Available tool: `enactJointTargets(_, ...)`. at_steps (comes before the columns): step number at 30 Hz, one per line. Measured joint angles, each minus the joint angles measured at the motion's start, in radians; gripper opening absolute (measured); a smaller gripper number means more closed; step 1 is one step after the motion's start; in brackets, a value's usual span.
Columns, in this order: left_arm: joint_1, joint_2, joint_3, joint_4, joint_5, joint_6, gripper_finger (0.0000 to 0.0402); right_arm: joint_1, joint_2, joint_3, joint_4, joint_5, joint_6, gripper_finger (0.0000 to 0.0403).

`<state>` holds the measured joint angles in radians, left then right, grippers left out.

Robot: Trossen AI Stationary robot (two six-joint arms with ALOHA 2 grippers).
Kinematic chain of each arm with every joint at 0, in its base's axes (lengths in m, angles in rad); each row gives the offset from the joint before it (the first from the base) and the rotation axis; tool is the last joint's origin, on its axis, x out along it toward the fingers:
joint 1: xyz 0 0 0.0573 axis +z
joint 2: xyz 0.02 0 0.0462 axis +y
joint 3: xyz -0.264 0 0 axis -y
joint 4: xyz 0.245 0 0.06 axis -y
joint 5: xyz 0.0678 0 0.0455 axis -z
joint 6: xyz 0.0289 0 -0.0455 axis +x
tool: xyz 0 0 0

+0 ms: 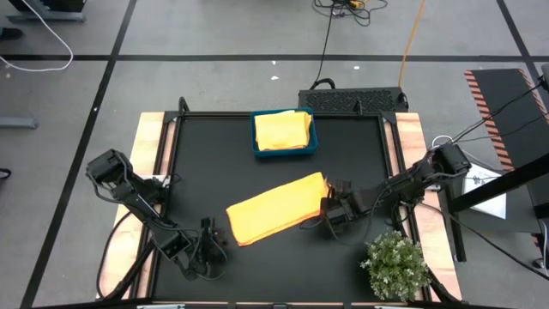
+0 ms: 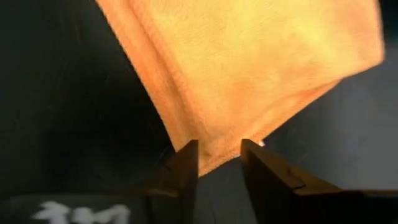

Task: Fold microfiber towels
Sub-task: Fold the folded orange microfiber towel

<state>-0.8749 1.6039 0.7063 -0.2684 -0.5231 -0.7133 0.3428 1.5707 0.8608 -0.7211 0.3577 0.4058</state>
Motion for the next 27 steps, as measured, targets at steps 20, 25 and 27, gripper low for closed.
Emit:
enactJointTargets(20,0.123,-0.1,0.001,0.005,-0.206,0.247,0.0145,-0.082,-0.1,-0.014,0.309,0.126,-0.098,0.0156)
enactJointTargets(25,0.249,-0.1,0.0,0.053,-0.144,0.351,0.0145,-0.187,-0.087,-0.093,0.357,0.026,-0.134,0.0155)
enactJointTargets(27,0.291,-0.1,0.0,0.077,-0.099,0.41,0.0145,-0.222,-0.087,-0.13,0.366,-0.003,-0.141,0.0155)
